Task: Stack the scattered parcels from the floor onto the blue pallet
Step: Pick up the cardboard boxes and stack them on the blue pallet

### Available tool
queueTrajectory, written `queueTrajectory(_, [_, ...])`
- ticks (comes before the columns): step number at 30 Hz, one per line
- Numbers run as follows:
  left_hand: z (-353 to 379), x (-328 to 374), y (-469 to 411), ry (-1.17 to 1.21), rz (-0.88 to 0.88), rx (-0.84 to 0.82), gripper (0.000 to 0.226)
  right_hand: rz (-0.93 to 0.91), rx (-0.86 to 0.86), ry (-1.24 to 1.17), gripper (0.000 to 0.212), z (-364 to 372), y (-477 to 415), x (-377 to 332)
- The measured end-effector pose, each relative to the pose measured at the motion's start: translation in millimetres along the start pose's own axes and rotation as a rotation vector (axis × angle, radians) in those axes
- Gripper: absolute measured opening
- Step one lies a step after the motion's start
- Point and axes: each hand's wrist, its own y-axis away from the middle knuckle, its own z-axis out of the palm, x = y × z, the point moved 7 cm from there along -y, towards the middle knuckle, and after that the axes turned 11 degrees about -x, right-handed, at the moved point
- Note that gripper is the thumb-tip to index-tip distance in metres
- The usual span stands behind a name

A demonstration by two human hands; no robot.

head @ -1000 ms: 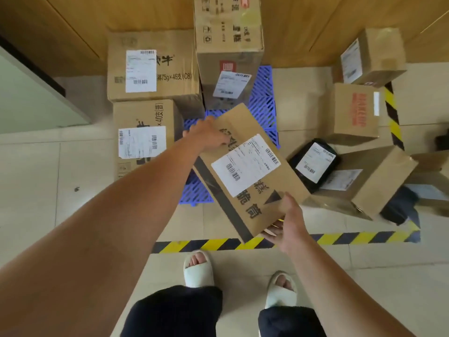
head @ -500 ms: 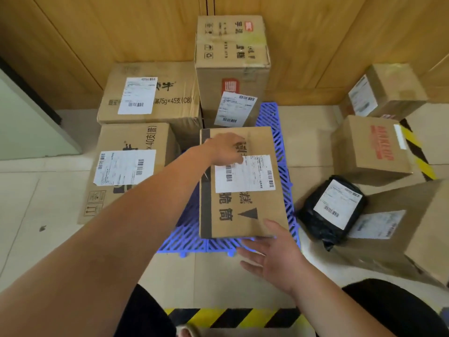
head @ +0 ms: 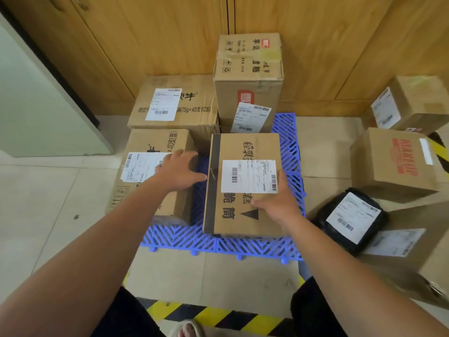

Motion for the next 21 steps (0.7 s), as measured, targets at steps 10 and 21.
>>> queueTrajectory(10, [13.2,-114.0,-5.4,0.250,-0.343,-0.084,0.091,0.027,-0.017,0.027,0.122,67.4,-19.3,-17.2])
queueTrajectory(21, [-6.9,-79.3,30.9,0.410,-0.228,0.036,0.066,0.142,0.002,0.020,0.106,50.5,40.0,-43.6])
